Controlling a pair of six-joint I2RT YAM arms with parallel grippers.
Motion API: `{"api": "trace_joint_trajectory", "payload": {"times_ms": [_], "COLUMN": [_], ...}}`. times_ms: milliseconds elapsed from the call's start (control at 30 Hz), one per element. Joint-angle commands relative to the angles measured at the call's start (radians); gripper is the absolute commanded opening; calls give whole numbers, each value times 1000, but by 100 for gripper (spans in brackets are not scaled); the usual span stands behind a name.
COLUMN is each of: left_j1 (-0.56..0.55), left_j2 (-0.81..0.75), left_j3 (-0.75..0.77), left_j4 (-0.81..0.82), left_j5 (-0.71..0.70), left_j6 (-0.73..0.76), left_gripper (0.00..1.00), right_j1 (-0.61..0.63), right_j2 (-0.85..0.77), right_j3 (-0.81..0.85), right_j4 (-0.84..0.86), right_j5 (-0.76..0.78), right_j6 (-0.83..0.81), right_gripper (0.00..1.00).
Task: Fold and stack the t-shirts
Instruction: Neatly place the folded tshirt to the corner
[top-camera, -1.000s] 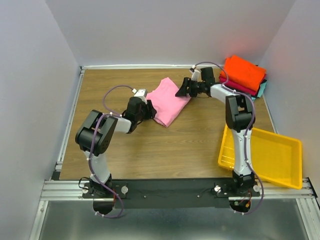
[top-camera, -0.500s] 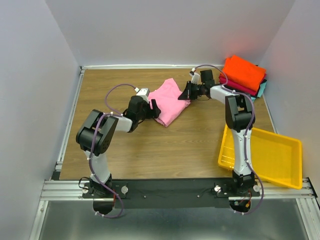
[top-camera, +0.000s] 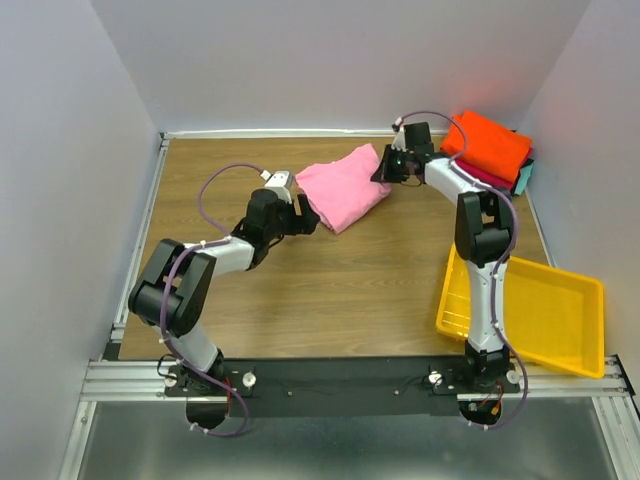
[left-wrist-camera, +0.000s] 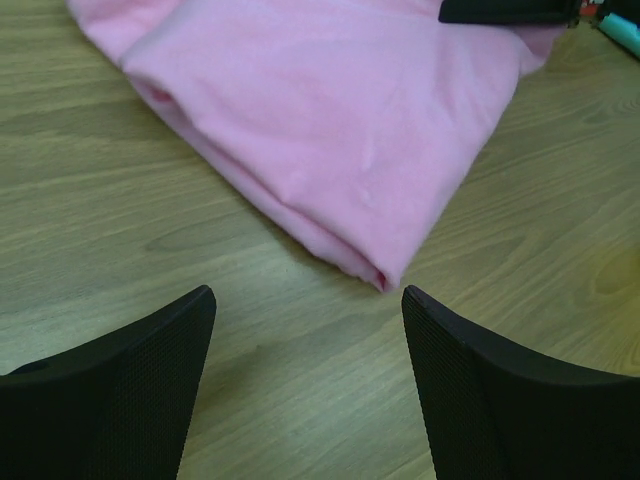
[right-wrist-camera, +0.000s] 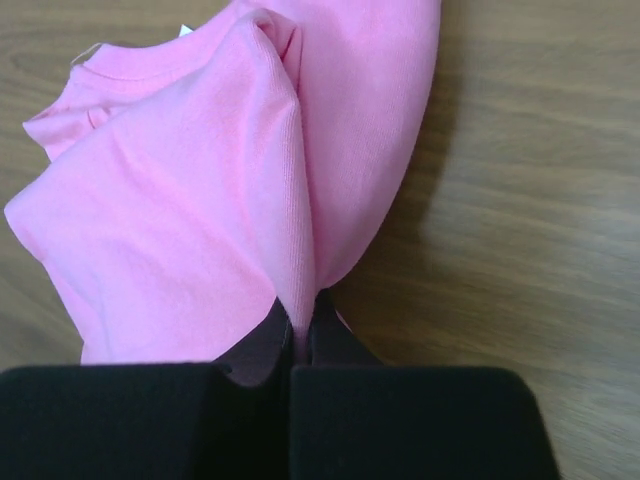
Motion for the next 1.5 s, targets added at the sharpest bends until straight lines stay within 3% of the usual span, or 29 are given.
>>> {"api": "trace_joint_trajectory", "payload": {"times_ms": [0,467,933,1467], "left_j1": [-4,-4,-3,-3], "left_j2": [-42,27,76,110], "left_j3": [-35,-53,-56,-72], "left_j4": [-8,15,20,24], "left_j5": [19,34,33,27], "left_j6": [1,-3,-9,-29], "left_gripper": [83,83,83,84], "right_j1": [-22,-85,-177,-274], "right_j2": [-24,84,215,173], "right_j3": [113,455,745,812], "right_j4": [-61,-158,-160,-35], "right_j5": [141,256,259,244], "right_j6": [8,-18,-21,-15], "right_gripper": [1,1,1,1]}}
